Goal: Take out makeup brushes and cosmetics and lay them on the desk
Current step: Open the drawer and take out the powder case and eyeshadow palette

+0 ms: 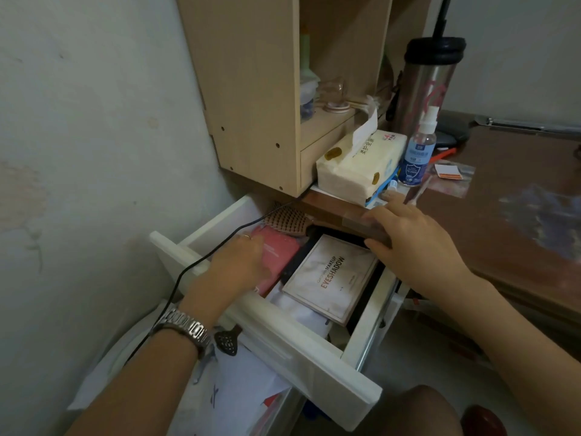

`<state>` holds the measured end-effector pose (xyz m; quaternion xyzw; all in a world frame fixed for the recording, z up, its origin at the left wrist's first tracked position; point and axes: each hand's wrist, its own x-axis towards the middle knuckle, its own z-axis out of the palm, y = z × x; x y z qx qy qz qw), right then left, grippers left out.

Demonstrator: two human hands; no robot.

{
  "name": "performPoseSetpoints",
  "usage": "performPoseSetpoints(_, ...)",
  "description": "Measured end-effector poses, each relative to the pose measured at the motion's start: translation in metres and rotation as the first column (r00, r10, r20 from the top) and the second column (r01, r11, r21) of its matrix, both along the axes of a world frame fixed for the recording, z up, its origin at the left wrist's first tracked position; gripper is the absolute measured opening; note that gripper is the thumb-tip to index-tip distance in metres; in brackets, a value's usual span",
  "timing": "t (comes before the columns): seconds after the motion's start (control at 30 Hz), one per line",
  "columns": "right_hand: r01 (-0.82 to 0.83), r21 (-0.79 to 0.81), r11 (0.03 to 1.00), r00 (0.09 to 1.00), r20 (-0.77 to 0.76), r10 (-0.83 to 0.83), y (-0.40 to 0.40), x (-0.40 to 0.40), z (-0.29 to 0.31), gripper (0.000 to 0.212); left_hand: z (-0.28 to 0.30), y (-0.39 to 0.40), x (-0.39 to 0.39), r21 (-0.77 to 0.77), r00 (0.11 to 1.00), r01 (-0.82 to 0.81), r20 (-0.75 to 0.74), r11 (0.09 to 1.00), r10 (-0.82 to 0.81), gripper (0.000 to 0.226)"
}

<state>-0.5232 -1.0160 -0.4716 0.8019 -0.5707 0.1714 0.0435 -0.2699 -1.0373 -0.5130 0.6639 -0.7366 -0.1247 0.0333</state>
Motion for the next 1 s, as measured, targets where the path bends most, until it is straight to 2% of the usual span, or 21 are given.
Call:
performPoseSetpoints(0.1,-0.032,-0.016,0.999,0.999,0.018,0.033,-0.001,0.007,-0.004,0.034,-0.006,-0.014,0.004,0.121,0.995,-0.035,0.1,0.992,0.023,0.066)
performPoseSetpoints(0.2,-0.093,-0.037,0.995,0.995,0.036,0.095,0.0,0.016,-0.01,0.034,-0.01,-0.021,0.005,0.191,0.991,-0.06,0.129,0.98,0.036,0.075)
performPoseSetpoints(0.43,-0.169,-0.074,0.983,0.984,0.045,0.173,0.001,0.027,-0.019,0.033,-0.014,-0.031,0.009,0.276,0.977,-0.134,0.199,0.952,0.08,0.083)
performPoseSetpoints(0.73,-0.166,-0.079,0.983,0.983,0.071,0.172,0.002,0.022,-0.016,0.033,-0.012,-0.034,0.005,0.266,0.98,-0.157,0.159,0.951,0.118,0.071)
performPoseSetpoints(0.87,-0.165,-0.079,0.983,0.982,0.077,0.171,0.005,0.017,-0.015,0.032,-0.014,-0.037,0.006,0.223,0.973,-0.173,0.187,0.959,0.132,0.06)
performPoseSetpoints(1.0,-0.143,-0.062,0.988,0.986,0.082,0.148,0.007,0.011,-0.015,0.032,-0.008,-0.031,-0.001,0.227,0.983,-0.169,0.115,0.959,0.146,0.068)
